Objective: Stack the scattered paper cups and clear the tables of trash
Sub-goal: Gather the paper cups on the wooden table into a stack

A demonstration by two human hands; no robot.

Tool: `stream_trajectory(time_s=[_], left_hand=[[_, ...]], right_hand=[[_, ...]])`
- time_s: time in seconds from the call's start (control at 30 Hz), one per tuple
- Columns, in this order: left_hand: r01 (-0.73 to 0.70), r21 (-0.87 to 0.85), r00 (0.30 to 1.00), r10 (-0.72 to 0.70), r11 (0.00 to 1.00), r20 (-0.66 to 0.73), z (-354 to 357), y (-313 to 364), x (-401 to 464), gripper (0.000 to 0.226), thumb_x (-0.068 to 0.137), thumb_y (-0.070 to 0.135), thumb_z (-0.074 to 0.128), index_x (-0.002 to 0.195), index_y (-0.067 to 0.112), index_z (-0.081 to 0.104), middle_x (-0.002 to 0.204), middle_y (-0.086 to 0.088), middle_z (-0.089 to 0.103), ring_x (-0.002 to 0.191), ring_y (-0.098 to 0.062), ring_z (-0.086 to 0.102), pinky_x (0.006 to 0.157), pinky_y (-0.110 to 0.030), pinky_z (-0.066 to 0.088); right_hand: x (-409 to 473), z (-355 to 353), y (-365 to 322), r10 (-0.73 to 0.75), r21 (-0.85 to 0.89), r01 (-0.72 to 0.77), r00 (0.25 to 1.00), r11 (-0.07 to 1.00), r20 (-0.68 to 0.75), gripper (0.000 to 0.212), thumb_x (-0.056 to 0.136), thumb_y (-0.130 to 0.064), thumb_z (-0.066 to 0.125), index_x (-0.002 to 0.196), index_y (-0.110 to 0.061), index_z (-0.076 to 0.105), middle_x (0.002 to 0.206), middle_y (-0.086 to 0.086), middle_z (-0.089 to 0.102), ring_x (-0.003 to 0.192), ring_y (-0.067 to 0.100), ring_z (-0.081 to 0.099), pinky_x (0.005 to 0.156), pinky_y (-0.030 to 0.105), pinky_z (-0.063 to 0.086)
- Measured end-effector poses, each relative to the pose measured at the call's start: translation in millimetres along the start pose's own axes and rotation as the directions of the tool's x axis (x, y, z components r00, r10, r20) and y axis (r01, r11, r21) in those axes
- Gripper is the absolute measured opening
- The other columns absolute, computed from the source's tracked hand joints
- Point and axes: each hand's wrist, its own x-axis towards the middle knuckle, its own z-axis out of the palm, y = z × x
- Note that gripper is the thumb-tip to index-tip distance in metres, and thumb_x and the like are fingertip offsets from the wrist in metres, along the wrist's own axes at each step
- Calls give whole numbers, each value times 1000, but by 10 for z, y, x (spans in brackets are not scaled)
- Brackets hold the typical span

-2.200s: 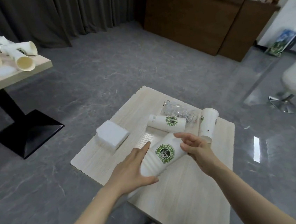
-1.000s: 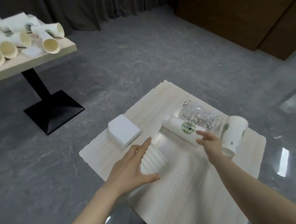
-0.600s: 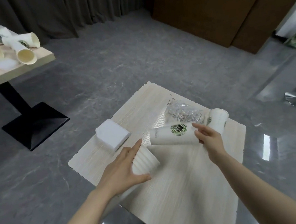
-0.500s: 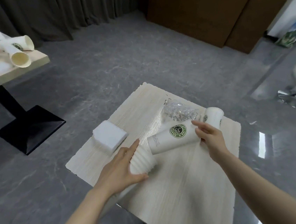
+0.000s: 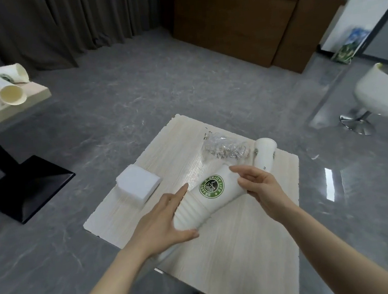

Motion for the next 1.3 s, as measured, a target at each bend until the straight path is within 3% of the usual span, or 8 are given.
stream_trajectory(time_s=[0.07, 0.2, 0.37, 0.53, 0.77, 0.87, 1.17, 1.3], left_hand=[[-22, -5, 1000, 22, 1000, 1, -1, 33, -33, 105, 64, 72, 67, 135, 67, -10, 127, 27, 30, 106, 7, 42, 79, -20, 42], [-63, -4, 998, 63, 998, 8, 12, 102, -106, 106, 63, 71, 68, 136, 66, -8, 128, 27, 30, 105, 6, 43, 77, -20, 42], [-103, -34, 994, 104, 994, 29, 34, 182, -180, 106, 62, 70, 69, 134, 70, -9, 126, 27, 32, 104, 5, 46, 80, -21, 45], [-151, -48, 986, 153, 987, 64, 110, 216, -240, 107, 63, 70, 68, 135, 68, -11, 131, 26, 31, 107, 4, 46, 81, -21, 44], [-189, -76, 978, 195, 979, 79, 200, 359, -181, 109, 63, 68, 70, 135, 68, -12, 136, 26, 30, 114, 4, 43, 83, -21, 43], [-186, -74, 980, 191, 980, 60, 238, 415, -99, 107, 62, 68, 70, 134, 70, -9, 133, 25, 34, 114, 5, 43, 84, -22, 43], [-6, -118, 996, -5, 993, -90, 554, 767, 401, 102, 61, 69, 68, 131, 74, -5, 126, 31, 34, 103, 5, 48, 79, -22, 45], [83, -142, 984, -104, 986, -146, 757, 903, 597, 101, 61, 70, 68, 131, 74, -5, 122, 29, 36, 102, 6, 47, 77, -21, 43]], right_hand=[[-80, 74, -1, 0, -4, 0, 998, 1000, 58, 32, 88, 3, 57, 108, -18, 70, 83, -5, 60, 79, 4, 53, 71, 17, 39], [-281, 236, 13, -3, 7, 2, 992, 1000, 126, 33, 87, 6, 56, 113, -12, 66, 106, 15, 56, 102, 20, 54, 90, 30, 40], [-584, 449, 72, -8, -20, 11, 991, 1000, 131, 31, 87, 6, 57, 113, -9, 67, 113, 32, 56, 104, 22, 56, 93, 31, 44], [-858, 567, 105, -12, -14, 12, 998, 1000, 57, 29, 88, 6, 56, 111, -8, 67, 103, 14, 59, 98, 19, 56, 86, 26, 45], [-953, 461, 117, -37, -22, 38, 999, 999, 15, 29, 88, 3, 58, 114, -7, 66, 106, 15, 62, 100, 19, 58, 88, 28, 45], [-853, 277, 76, -51, 0, 51, 998, 999, 37, 30, 83, -11, 64, 113, -13, 68, 105, 10, 69, 99, 18, 62, 86, 29, 47], [180, -1254, -79, -33, -245, -3, 989, 970, -143, 33, 89, -4, 61, 107, -30, 67, 115, -6, 63, 112, 10, 52, 105, 37, 40], [724, -1879, -126, -12, -427, -36, 994, 904, -111, 34, 87, -7, 64, 112, -30, 65, 124, -4, 59, 120, 10, 48, 96, 26, 34]])
